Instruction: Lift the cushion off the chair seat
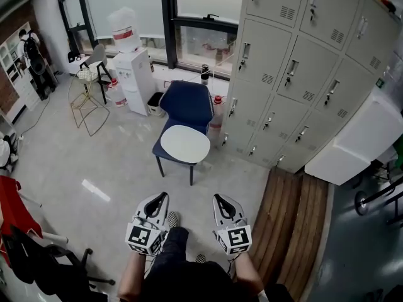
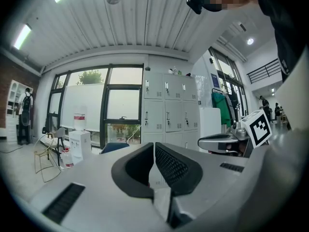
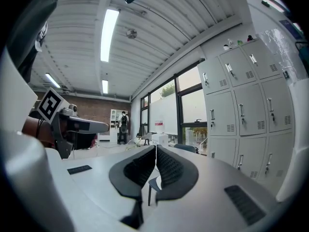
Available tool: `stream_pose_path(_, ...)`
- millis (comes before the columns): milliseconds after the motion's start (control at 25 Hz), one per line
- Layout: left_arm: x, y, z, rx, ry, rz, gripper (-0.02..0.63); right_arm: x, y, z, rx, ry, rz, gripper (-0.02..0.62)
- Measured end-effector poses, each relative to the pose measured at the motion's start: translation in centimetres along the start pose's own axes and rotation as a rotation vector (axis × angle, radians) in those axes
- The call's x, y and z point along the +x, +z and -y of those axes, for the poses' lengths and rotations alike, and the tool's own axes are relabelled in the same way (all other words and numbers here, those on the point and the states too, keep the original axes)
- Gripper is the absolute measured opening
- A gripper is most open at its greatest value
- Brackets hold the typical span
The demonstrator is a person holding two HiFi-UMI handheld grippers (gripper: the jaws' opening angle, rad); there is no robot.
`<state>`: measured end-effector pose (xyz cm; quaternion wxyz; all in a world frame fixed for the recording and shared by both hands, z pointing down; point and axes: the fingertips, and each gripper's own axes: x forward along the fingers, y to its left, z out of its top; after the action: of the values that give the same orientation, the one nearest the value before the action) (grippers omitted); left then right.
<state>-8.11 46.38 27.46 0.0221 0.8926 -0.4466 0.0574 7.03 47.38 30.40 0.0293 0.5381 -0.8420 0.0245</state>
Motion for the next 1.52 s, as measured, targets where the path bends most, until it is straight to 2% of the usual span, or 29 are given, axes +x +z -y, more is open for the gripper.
stream_pose_path(200,4.4,-0.4,-4.7,0.000,-0.034,-0.002,0.028,5.7,-0.3,1.1,-0.001,-0.025,-0.014,0.029)
stream_pose_path(680,14.6,0.8,-18.7,-0.026,-0.095,-0.028,0.028,21.6,1.8,2.9,0.008,-0.083,-0.067,0.029)
stream_pose_path(1000,19.9,1.1,-25.1,-0.024,-0.161,-0.033,0.028,29.7,2.5,4.4,0.022,-0.147,-0.068,0.028)
stream_pose_path(1240,23.0,0.2,-27.9,-0.042,-0.190,-0.039,0.028,32.4,2.2,5.7,0.016,-0.186,-0.079,0.029)
stream_pose_path(1520,26.7,-0.1,-28.1,-0.043,-0.234,-0.051,0.028,34.0,1.3,8.9,0.021,-0.229,-0.107,0.029)
